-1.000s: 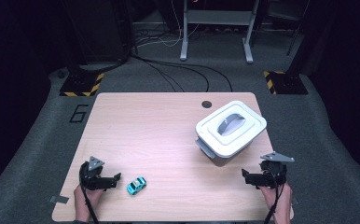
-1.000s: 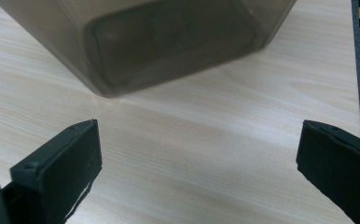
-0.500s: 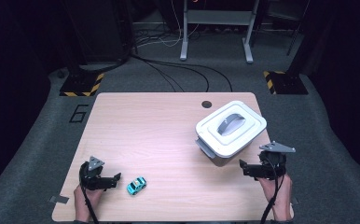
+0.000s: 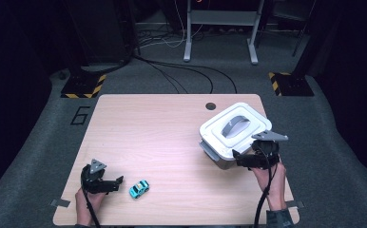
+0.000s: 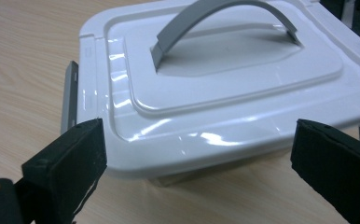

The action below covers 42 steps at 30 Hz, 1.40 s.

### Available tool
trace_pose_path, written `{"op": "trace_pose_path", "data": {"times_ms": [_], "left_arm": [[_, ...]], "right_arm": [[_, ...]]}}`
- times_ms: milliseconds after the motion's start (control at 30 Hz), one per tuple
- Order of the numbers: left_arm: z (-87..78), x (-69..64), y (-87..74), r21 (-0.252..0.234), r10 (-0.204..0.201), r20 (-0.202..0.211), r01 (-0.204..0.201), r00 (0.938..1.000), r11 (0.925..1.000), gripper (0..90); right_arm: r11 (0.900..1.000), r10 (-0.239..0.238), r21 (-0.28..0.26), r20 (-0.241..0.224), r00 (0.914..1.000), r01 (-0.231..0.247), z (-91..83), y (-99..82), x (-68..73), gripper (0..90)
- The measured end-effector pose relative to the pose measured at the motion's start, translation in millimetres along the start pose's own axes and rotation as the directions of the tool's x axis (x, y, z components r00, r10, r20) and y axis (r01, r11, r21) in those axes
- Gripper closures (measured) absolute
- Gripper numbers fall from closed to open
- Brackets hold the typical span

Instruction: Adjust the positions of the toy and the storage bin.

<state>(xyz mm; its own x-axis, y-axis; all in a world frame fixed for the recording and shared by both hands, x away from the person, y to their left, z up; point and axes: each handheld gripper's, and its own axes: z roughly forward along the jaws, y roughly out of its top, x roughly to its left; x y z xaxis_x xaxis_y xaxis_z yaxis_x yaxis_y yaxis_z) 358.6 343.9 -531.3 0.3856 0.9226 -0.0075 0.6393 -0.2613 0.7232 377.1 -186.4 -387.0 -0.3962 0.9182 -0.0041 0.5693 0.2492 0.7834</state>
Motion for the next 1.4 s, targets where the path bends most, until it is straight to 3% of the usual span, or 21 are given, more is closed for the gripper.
{"op": "trace_pose_path", "data": {"times_ms": [400,600,633,933,1133,1167,1400], "left_arm": [[-0.1,0.2,0.1,0.0,0.003,0.0,-0.003,1.0,1.0,2.4],[-0.1,0.2,0.0,0.0,0.003,0.001,-0.003,1.0,1.0,2.5],[-0.3,0.3,0.1,0.001,0.006,0.0,-0.006,1.0,1.0,2.5],[-0.3,0.3,0.1,0.001,0.006,0.001,-0.006,1.0,1.0,2.5],[-0.3,0.3,0.1,0.001,0.006,0.001,-0.006,1.0,1.0,2.5],[-0.2,0.3,0.1,0.001,0.007,0.001,-0.007,1.0,1.0,2.5],[-0.3,0.3,0.1,0.001,0.007,0.0,-0.007,1.0,1.0,2.5]], "right_arm": [[0.9998,0.005,0.02,-0.028,0.9996,-0.005,36.1,25.5,9.7,14.3],[0.9996,0.018,0.02,-0.023,0.9996,-0.018,52.9,35.0,13.7,29.7],[0.9994,0.033,0.01,-0.014,0.9994,-0.033,56.7,37.5,14.8,36.4],[0.9987,0.05,-0.007,0.019,0.9985,-0.05,66.4,44.1,15.5,54.6],[0.995,0.099,-0.012,-0.028,0.9947,-0.1,70.8,44.3,11.3,61.2],[0.9936,0.112,-0.014,-0.054,0.9923,-0.112,70.0,44.0,9.5,65.8],[0.9907,0.134,-0.011,-0.097,0.9863,-0.136,67.7,41.4,7.4,72.8]]}}
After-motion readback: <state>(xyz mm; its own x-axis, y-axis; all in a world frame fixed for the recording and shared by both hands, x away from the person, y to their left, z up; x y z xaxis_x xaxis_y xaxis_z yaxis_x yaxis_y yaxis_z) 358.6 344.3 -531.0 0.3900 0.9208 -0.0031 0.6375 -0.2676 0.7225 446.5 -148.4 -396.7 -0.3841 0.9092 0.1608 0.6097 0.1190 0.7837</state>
